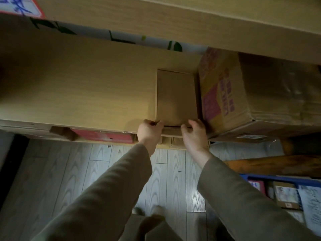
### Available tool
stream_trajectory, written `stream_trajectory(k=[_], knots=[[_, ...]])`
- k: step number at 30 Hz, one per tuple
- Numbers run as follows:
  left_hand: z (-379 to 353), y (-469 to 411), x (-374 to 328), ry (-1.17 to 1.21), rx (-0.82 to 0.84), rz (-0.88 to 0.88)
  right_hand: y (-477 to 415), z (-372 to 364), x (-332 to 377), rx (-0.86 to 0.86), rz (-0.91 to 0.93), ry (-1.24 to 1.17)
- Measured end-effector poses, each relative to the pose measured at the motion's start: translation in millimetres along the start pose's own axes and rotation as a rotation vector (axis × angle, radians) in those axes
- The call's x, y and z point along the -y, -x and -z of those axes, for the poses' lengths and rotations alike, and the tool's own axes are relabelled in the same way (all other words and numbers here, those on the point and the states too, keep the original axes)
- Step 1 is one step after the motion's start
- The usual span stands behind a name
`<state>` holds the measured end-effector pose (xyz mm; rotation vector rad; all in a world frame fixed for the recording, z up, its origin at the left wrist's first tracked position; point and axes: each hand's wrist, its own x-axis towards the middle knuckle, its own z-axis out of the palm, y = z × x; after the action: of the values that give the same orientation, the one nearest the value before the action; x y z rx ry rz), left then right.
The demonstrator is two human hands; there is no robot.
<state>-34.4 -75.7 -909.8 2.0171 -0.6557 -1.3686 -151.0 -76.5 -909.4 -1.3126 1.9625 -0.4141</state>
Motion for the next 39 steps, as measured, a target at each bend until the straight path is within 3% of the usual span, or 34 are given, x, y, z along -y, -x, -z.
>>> stream_trajectory(k=[4, 8, 13, 16, 18, 22, 26, 35, 39], knots=[[15.8, 15.4, -12.0, 0.146, -0.009, 0.017, 10.2, 7.9, 14.1, 0.019, -0.142, -0.234], [36.5, 44.4, -20.6, 0.139, -0.015, -0.115, 37.3, 22.1, 41.9, 0.042, -0.224, -0.469], [49.7, 86.0, -19.8, -0.175, -0.133, -0.445, 62.3, 26.8, 78.8, 0.296, -0.161, -0.773], [54.7, 97.3, -11.9, -0.307, -0.067, -0.551, 67.3, 23.4, 77.1, 0.266, -0.206, -0.771], [64.1, 101.1, -4.3, -0.211, -0.01, -0.513, 68.3, 25.4, 70.1, 0.273, -0.312, -0.808], [90.9, 88.4, 7.3, 0.023, -0.191, -0.292, 67.5, 28.4, 55.6, 0.352, -0.405, -0.861], [97.5, 82.8, 12.0, 0.243, -0.08, -0.006, 69.8, 23.0, 48.8, 0.357, -0.405, -0.882], [96.6, 69.5, 21.0, 0.249, -0.085, -0.001, 69.8, 12.7, 51.4, 0.336, -0.393, -0.848], [98.2, 55.5, 11.7, 0.271, -0.106, -0.008, 67.3, 6.4, 45.4, 0.237, -0.322, -0.648]])
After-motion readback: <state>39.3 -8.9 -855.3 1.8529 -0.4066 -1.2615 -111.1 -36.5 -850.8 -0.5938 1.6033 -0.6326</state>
